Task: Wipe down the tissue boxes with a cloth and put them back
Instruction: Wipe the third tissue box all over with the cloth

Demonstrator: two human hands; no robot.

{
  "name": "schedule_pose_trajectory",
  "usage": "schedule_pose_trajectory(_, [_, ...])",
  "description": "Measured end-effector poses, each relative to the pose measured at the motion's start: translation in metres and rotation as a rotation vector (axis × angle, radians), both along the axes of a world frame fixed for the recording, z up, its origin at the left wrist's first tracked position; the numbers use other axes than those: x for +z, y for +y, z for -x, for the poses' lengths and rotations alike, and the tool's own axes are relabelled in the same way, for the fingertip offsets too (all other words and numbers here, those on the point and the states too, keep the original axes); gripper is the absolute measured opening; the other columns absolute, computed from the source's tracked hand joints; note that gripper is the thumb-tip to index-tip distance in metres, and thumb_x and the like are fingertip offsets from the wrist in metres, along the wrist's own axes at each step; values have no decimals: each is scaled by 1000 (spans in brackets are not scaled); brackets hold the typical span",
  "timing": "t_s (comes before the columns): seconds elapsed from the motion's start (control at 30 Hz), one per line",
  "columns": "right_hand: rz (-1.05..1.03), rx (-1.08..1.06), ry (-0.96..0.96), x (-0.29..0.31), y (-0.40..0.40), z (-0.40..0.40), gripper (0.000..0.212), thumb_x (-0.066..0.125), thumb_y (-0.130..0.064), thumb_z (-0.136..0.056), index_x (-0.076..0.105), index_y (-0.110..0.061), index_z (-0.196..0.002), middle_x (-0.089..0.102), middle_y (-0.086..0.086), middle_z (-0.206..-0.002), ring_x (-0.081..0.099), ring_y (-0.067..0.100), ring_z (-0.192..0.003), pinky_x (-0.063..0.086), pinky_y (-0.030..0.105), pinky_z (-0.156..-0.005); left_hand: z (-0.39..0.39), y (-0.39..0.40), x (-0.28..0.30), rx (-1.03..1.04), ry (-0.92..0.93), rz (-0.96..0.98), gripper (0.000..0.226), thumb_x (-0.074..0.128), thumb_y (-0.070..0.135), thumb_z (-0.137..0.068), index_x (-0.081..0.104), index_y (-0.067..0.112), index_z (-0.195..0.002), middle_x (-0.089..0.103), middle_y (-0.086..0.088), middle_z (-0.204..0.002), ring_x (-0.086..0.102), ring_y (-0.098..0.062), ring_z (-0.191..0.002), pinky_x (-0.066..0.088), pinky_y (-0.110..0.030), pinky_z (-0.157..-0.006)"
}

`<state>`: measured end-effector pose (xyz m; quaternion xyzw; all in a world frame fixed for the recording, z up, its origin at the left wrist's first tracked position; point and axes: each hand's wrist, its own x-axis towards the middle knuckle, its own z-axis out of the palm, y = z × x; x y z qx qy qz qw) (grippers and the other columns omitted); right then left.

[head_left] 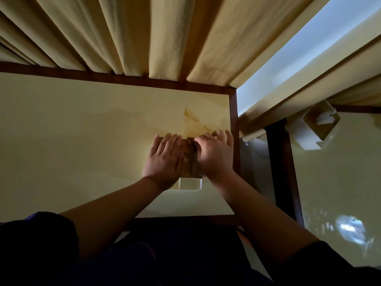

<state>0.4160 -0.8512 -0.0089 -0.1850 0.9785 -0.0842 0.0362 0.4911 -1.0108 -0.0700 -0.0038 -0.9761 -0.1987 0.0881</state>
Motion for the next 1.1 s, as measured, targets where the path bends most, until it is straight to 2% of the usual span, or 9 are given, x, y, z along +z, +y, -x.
schedule_pose_trajectory(0.1, [-13,-16,41,-11,2,-13,21,61,-27,-99,75,-27,-115,74,-5,-111,62,33,-113,40,52,-106,0,0,2,-1,-11,4,53,41,32,-105,50,2,-149,55,-14,-147,47,-35,-141,24,-56,-124])
schedule_pose_trajectory(0.17, [-3,-16,60,-13,5,-22,17,68,-24,-96,74,-25,-112,73,-4,-109,65,33,-108,42,51,-101,0,0,2,1,-26,4,54,40,32,-106,49,3,-150,54,-14,-148,46,-35,-142,23,-55,-125])
schedule_pose_trajectory(0.3, [-22,10,23,-5,19,-45,8,71,-24,-94,71,-27,-100,74,-7,-106,67,30,-104,43,51,-102,-1,-1,3,-1,-26,5,54,42,32,-106,47,2,-151,53,-15,-150,44,-36,-144,22,-56,-125])
schedule_pose_trajectory(0.5, [-97,29,-128,5,29,-77,18,82,-25,-84,68,-33,-92,73,-12,-100,67,22,-93,39,46,-101,0,0,4,4,-17,21,55,45,30,-104,46,1,-151,52,-15,-149,43,-35,-143,19,-53,-127])
schedule_pose_trajectory(0.57, [-103,30,-151,9,28,-78,15,81,-25,-85,69,-32,-90,73,-11,-98,69,21,-89,35,45,-104,0,1,4,4,-15,19,55,46,30,-104,46,1,-151,52,-14,-149,43,-35,-143,20,-54,-126])
schedule_pose_trajectory(0.67, [-133,43,-207,20,20,-63,1,69,-29,-94,69,-30,-94,72,-11,-96,68,20,-97,29,46,-111,0,0,3,10,0,5,54,48,29,-104,48,2,-150,53,-14,-149,45,-35,-143,21,-54,-126])
schedule_pose_trajectory(0.77, [-134,-1,-217,27,5,-39,16,58,-34,-101,66,-27,-89,66,-9,-90,64,20,-99,29,51,-113,0,0,2,14,6,-2,53,46,30,-104,49,2,-149,55,-14,-147,46,-35,-142,22,-55,-126])
schedule_pose_trajectory(0.87, [-119,-22,-183,25,-4,-13,18,54,-30,-98,71,-25,-95,67,-7,-91,61,23,-99,28,52,-112,0,0,3,9,24,1,53,42,32,-105,51,2,-147,56,-14,-144,48,-35,-140,24,-55,-125])
schedule_pose_trajectory(1.1, [-27,-40,-41,4,0,-8,21,57,-24,-98,77,-24,-107,73,-4,-100,66,28,-99,37,53,-105,1,2,3,21,26,-18,55,44,34,-103,51,2,-147,57,-14,-143,48,-35,-138,25,-56,-124])
